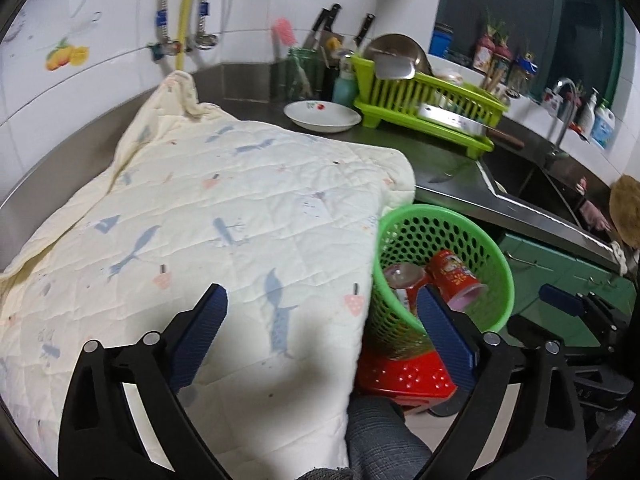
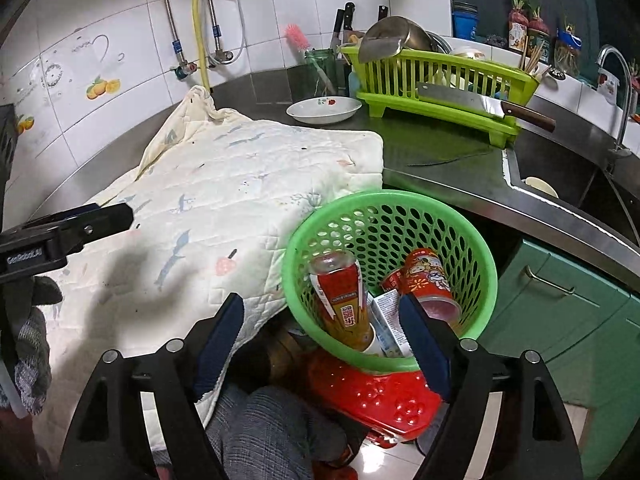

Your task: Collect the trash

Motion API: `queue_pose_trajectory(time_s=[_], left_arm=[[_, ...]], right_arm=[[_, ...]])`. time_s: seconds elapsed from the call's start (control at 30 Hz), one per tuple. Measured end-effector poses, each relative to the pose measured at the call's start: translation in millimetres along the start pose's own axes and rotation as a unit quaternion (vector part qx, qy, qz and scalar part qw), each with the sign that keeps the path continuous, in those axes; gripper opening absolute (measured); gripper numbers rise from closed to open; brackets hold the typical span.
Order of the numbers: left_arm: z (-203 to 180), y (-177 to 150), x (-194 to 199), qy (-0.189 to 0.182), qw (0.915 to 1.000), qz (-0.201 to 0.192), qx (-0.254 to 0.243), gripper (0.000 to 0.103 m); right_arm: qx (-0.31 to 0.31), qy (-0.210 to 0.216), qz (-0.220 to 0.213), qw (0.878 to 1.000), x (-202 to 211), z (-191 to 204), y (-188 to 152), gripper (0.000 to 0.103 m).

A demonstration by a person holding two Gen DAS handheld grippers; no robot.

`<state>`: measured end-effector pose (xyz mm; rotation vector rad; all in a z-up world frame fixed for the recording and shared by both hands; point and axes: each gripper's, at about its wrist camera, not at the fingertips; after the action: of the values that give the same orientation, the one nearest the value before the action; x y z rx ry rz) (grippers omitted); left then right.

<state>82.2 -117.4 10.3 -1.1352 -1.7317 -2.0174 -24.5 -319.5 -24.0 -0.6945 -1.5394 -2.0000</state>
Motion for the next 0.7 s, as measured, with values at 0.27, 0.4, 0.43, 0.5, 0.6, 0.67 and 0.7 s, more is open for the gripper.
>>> queue_pose_trajectory(time_s=[0.27, 0.4, 0.43, 0.5, 0.6, 0.67, 0.7], left_arm=[[18.9, -11.8, 18.5, 0.021, 0.9992, -0.030, 0.016, 0.096], [24.4, -17.3, 28.8, 0.038, 0.9981, -0.046, 0.017, 0.097], [25.5, -18.4, 31.0, 0.042, 0.9979, -0.047, 0.016, 0.097], [27.3, -21.1, 35.6, 0.048, 0.9974, -0.052, 0.014, 0.097], [32.0, -24.4, 41.4, 0.059, 0.9964, -0.059, 0.016, 0.097], [34.4, -26.4, 45.9, 0.061, 0.9958, -0.064, 0.021, 0.097], [36.7, -27.5, 47.9, 0.061, 0.9957, -0.065, 0.025, 0.097]], right_arm=[[0.001, -0.008, -0.017, 1.000, 9.0, 15.8, -2.7, 0.080], [0.014, -0.023, -0.026, 0.999, 14.4, 25.9, -2.2, 0.083], [0.015, -0.023, -0.028, 0.999, 15.5, 27.0, -2.1, 0.084], [0.016, -0.022, -0.032, 0.999, 18.2, 30.4, -1.9, 0.084], [0.020, -0.024, -0.037, 0.999, 21.0, 36.2, -2.0, 0.085], [0.022, -0.023, -0.039, 0.999, 22.5, 39.3, -2.5, 0.086], [0.022, -0.021, -0.040, 0.999, 23.3, 40.6, -2.8, 0.086]])
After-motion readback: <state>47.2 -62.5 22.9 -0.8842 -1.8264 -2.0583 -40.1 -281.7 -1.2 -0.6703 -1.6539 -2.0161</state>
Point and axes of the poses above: each gripper's, at about its wrist camera, not at the fingertips, and x roughly against the way its jaws point, z to its left, y to its top, and after that the axes turned 7 degrees about y, right-handed
